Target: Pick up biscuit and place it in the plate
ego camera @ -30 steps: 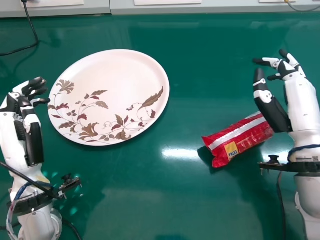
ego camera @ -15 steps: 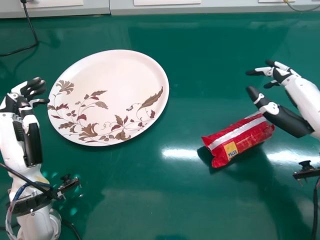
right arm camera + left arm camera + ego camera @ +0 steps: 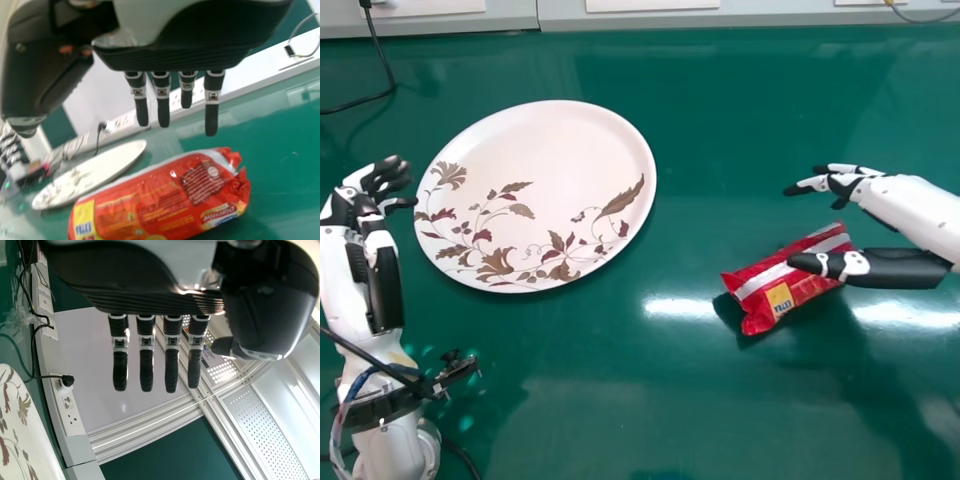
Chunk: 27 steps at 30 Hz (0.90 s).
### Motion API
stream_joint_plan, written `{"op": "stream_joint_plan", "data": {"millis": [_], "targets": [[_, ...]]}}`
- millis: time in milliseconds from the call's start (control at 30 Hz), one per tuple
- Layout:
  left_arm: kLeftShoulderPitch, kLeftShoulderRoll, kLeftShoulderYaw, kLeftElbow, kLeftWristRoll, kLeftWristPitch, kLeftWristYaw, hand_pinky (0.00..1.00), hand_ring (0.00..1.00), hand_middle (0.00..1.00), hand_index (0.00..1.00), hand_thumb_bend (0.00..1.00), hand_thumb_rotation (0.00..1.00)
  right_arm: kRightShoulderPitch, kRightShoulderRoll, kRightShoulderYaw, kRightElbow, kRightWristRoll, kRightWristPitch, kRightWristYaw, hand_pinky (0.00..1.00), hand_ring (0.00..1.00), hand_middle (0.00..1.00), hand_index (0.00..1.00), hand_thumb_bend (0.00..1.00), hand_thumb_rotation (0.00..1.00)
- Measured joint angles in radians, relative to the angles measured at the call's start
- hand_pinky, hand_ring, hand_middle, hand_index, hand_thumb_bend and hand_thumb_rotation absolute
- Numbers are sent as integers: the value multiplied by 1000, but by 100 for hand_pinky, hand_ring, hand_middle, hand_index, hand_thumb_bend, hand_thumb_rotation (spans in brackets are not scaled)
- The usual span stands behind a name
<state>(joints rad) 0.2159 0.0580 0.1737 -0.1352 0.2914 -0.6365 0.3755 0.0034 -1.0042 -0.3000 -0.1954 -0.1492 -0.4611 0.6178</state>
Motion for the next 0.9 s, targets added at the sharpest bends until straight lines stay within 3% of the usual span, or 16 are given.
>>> {"op": "stream_joint_plan", "data": {"millis": [133,367,533,800,900], "targets": [[0,5,0,5,-6,-3,-7,59,71,74,74,12,3,-42,-41,35,16,-13,-21,46,78,91,94,96,100,35],[3,6,4,2,-21,8,-14,62,73,75,76,14,11,-112,-68,95,26,-42,-48,85,81,94,96,99,100,36],[4,6,5,1,-21,8,-15,64,74,76,76,14,12,-139,-82,136,28,-90,-59,113,84,97,99,100,100,39],[6,6,8,-1,-21,16,-17,66,74,76,76,13,9,-197,-97,195,117,-164,-197,101,84,98,99,100,100,39],[6,7,10,-2,-28,16,-18,66,74,76,76,13,11,-217,-99,214,137,-193,-226,94,86,99,100,100,100,45]]}}
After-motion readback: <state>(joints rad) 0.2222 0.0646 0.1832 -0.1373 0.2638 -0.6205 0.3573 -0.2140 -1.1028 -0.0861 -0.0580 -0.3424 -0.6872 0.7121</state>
